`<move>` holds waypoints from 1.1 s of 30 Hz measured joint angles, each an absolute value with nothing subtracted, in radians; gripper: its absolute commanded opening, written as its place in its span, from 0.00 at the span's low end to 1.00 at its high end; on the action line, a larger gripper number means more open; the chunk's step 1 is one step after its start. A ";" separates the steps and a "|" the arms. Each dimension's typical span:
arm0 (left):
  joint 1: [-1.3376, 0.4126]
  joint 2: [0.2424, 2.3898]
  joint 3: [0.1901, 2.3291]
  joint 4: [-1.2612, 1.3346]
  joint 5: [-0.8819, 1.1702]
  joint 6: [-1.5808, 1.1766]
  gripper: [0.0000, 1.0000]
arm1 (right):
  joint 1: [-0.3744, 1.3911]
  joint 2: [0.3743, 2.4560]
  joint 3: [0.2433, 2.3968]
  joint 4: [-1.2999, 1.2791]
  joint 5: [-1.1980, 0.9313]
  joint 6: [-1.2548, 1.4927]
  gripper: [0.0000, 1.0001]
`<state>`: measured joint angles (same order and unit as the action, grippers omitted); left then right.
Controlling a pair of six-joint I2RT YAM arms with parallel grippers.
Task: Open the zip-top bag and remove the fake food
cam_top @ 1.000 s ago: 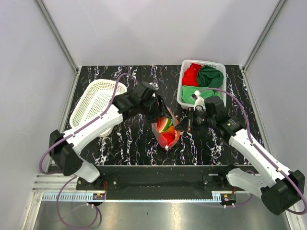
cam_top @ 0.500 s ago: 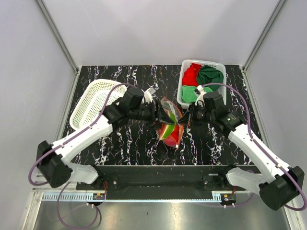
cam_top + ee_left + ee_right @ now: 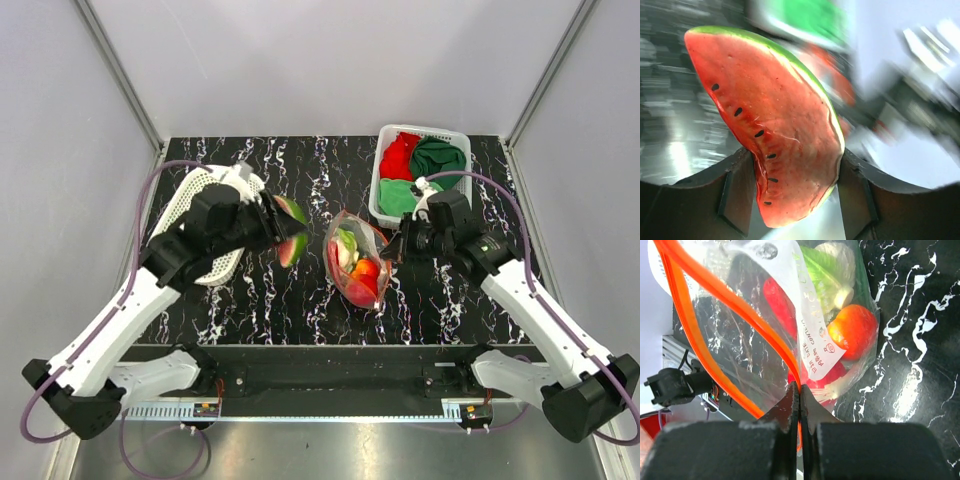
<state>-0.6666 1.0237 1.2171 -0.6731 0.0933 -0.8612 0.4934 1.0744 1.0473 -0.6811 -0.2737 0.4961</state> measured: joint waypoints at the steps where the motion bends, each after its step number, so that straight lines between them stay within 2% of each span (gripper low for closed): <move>1: -0.626 1.034 1.217 -0.709 0.035 -0.861 0.00 | 0.493 1.065 1.047 -0.688 -0.274 0.495 0.00; 9: -0.295 1.248 1.232 -0.825 -0.221 -0.861 0.00 | 0.493 1.023 1.085 -0.751 -0.287 0.482 0.00; 21: -0.076 1.758 1.546 -0.810 -0.303 -0.915 0.01 | 0.493 0.988 1.142 -0.845 -0.296 0.452 0.00; 29: -0.043 1.995 1.684 -0.807 -0.296 -1.038 0.14 | 0.493 0.963 1.176 -0.889 -0.281 0.451 0.00; 33: -0.044 2.088 1.738 -0.795 -0.287 -1.076 0.33 | 0.493 0.963 1.180 -0.896 -0.288 0.451 0.00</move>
